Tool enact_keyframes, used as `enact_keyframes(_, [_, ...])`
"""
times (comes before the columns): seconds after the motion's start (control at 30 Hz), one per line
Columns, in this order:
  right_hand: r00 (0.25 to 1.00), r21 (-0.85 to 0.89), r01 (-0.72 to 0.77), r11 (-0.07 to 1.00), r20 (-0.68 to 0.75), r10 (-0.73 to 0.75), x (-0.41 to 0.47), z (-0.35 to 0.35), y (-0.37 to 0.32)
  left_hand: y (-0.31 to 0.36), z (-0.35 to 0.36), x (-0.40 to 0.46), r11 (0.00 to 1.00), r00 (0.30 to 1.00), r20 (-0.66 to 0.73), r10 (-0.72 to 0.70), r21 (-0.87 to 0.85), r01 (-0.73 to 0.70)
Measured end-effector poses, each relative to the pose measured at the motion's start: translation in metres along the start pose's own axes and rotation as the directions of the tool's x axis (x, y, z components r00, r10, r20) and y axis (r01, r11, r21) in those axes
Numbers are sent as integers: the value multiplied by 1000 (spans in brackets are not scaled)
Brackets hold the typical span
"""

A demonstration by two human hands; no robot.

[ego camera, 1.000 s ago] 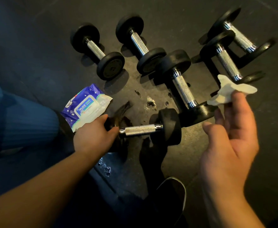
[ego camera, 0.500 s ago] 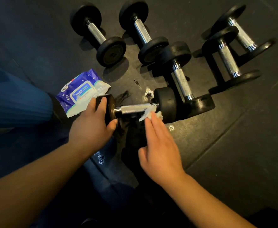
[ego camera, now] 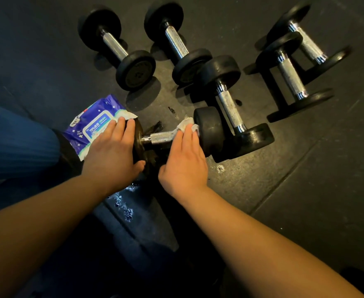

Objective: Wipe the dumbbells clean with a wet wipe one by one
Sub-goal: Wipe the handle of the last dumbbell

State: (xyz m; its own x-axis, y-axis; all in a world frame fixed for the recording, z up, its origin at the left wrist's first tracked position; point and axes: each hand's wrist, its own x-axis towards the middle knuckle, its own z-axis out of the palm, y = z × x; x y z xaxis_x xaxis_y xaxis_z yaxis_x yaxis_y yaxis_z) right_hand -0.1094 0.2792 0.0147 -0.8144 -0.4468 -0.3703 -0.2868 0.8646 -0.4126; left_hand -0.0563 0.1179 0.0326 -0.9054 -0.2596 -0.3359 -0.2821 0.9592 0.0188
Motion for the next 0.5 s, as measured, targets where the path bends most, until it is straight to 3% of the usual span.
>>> enact_keyframes(0.27, [999,-47,-20,999,41,22,-3,1,1,-14,-6,8,994,994,66,90,51,-93])
enact_keyframes(0.5, [997,-53,-19,998,70,22,20,-7,-4,-12,-18,30,999,989,137,47,-29,-44])
